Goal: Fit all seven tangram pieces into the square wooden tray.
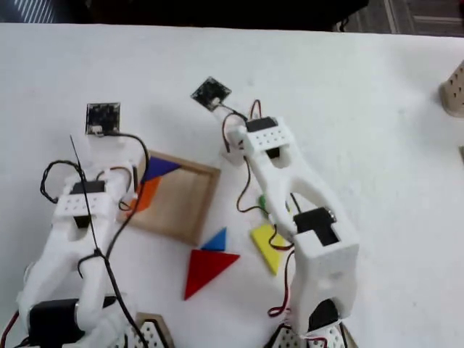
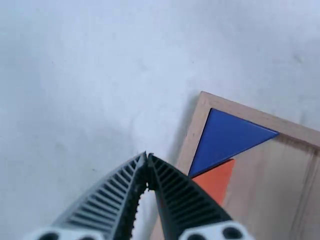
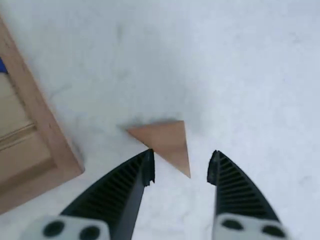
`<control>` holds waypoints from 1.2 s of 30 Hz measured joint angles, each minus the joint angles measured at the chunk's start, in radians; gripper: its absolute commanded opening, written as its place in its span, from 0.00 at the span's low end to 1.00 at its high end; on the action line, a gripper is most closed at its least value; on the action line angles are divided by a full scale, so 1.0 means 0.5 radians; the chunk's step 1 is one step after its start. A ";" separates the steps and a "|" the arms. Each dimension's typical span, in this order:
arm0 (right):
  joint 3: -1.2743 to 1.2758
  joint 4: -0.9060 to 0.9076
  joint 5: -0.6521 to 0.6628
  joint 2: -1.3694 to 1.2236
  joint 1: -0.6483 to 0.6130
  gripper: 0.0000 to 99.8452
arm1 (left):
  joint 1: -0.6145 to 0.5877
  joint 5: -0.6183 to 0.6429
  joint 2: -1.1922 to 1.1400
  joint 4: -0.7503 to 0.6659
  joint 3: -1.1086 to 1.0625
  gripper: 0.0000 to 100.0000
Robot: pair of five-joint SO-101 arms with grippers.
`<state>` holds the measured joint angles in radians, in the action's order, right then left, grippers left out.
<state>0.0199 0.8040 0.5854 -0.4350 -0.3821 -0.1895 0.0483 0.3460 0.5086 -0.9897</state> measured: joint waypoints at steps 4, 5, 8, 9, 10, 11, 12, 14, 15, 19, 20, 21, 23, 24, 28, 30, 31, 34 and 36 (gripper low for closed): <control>-0.107 0.003 0.003 -0.138 -0.012 0.17 | 0.000 0.000 0.000 0.000 0.000 0.02; -0.141 0.012 0.003 -0.163 -0.015 0.17 | 0.000 0.000 0.000 0.000 0.000 0.02; -0.279 0.064 0.006 -0.249 -0.021 0.10 | 0.000 0.000 0.000 0.000 0.000 0.02; -0.322 0.080 0.006 -0.279 -0.021 0.06 | 0.000 0.000 0.000 0.000 0.000 0.02; -0.368 0.098 0.006 -0.310 -0.021 0.02 | 0.000 0.000 0.000 0.000 0.000 0.02; -0.411 0.120 0.006 -0.338 -0.025 0.01 | 0.000 0.000 0.000 0.000 0.000 0.02; -0.451 0.150 0.006 -0.359 -0.025 0.03 | 0.000 0.000 0.000 0.000 0.000 0.02; -0.522 0.206 0.006 -0.384 -0.018 0.03 | 0.000 0.000 0.000 0.000 0.000 0.02; -0.546 0.245 0.006 -0.393 -0.018 0.02 | 0.000 0.000 0.000 -0.006 0.000 0.02; -0.586 0.463 0.006 -0.393 -0.018 0.02 | 0.000 0.000 0.000 -0.006 0.000 0.02; -0.592 0.528 0.006 -0.390 -0.015 0.02 | 0.000 0.000 0.000 -0.006 0.000 0.02; -0.592 0.592 0.006 -0.387 -0.009 0.02 | 0.000 0.000 0.000 -0.006 0.000 0.02; -0.592 0.733 0.006 -0.350 -0.009 0.02 | 0.000 0.000 0.000 -0.006 0.000 0.02; -0.589 0.813 0.006 -0.341 -0.009 0.02 | 0.000 0.000 0.000 -0.006 0.000 0.02; -0.583 1.031 0.000 -0.316 -0.021 0.02 | 0.000 0.000 0.000 -0.006 0.000 0.02; -0.583 1.059 -0.074 -0.282 -0.009 0.02 | 0.000 0.000 0.000 -0.006 0.000 0.02; -0.583 1.062 -0.117 -0.264 -0.003 0.02 | 0.000 0.000 0.000 -0.021 0.000 0.02; -0.583 1.062 -0.206 -0.215 0.006 0.02 | 0.000 0.000 0.000 -0.049 0.000 0.02; -0.583 1.049 -0.249 -0.181 -0.006 0.02 | 0.000 0.000 0.000 -0.055 0.000 0.02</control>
<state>-0.2716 1.3288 0.4611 -0.5255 -0.3851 -0.1895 0.0483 0.3460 0.4810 -0.9897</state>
